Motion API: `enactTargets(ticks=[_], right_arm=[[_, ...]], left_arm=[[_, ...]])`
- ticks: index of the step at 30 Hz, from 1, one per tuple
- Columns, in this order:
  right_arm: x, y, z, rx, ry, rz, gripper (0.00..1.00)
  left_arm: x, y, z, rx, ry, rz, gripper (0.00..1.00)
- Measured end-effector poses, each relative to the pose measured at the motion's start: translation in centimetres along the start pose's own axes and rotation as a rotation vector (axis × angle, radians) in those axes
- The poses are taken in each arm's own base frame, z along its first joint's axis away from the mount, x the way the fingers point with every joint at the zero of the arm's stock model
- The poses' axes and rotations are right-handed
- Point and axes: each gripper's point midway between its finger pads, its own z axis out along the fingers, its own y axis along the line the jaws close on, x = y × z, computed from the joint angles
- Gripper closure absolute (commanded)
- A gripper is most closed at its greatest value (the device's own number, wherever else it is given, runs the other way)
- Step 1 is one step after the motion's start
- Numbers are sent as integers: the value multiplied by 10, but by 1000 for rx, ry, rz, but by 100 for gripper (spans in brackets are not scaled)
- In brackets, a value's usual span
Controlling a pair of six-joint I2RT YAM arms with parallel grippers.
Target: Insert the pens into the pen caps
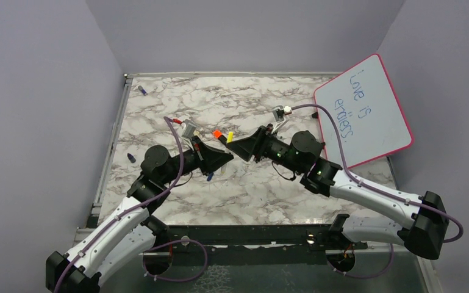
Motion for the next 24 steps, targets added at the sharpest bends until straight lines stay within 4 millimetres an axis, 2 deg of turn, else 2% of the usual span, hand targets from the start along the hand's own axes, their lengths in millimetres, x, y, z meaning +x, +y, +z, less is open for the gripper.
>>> enactTargets(ticks=[5,9,14,17,24], right_arm=[[2,-4,-2,23,8,4,25],[-2,-6,-1,46,-6,4,25],[-15,4,0,29,-36,3,25],[-20,8,1,24,-51,2,30],[-22,8,3,20,-62,2,50]], left_arm=[[-7,-4,0,11,-12,41,100],[-4,-6,0,27,5,41,100],[0,-7,1,40,26,36,100],[1,-8,0,48,33,36,100],[3,-10,0,57,38,36,100]])
